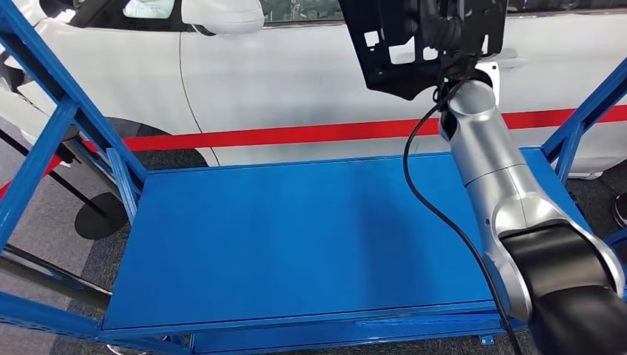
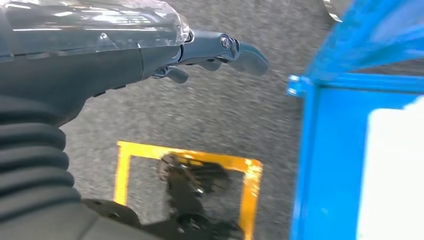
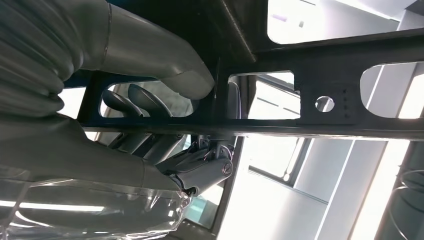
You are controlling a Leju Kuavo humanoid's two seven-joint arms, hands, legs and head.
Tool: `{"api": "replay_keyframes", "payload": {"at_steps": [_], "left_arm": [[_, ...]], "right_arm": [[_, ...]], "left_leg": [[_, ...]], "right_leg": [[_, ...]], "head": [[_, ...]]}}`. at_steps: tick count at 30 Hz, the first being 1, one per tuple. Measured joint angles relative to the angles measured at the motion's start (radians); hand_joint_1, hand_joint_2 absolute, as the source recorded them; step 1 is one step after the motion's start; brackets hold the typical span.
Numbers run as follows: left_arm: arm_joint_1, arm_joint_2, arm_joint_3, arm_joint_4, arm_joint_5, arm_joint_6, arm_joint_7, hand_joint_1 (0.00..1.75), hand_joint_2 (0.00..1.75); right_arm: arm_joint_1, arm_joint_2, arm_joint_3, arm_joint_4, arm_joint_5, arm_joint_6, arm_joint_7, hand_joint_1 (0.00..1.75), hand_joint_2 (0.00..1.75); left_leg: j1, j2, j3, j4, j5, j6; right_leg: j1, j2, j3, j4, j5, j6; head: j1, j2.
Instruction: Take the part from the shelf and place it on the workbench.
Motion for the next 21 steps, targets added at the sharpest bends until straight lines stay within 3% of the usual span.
{"api": "replay_keyframes", "payload": {"at_steps": [4, 12, 21], "left_arm": [[-0.003, 0.0, 0.02, -0.001, 0.015, -0.068, -0.018, 0.0, 1.75], [-0.002, 0.0, 0.049, -0.001, 0.038, -0.115, -0.013, 0.0, 1.75], [0.001, 0.0, 0.071, -0.001, 0.041, -0.099, -0.019, 0.0, 1.75]], "right_arm": [[0.009, 0.001, 0.011, 0.0, 0.002, -0.002, 0.007, 1.75, 1.75], [0.022, 0.013, 0.025, 0.0, 0.011, -0.002, 0.011, 1.75, 1.75], [0.046, 0.025, 0.025, -0.016, 0.038, 0.012, 0.042, 1.75, 1.75]], "left_leg": [[0.0, 0.0, 0.0, 0.0, 0.0, 0.0], [0.0, 0.0, 0.0, 0.0, 0.0, 0.0], [0.0, 0.0, 0.0, 0.0, 0.0, 0.0]], "right_leg": [[0.0, 0.0, 0.0, 0.0, 0.0, 0.0], [0.0, 0.0, 0.0, 0.0, 0.0, 0.0], [0.0, 0.0, 0.0, 0.0, 0.0, 0.0]], "head": [[0.0, 0.0], [0.0, 0.0], [0.0, 0.0]]}}
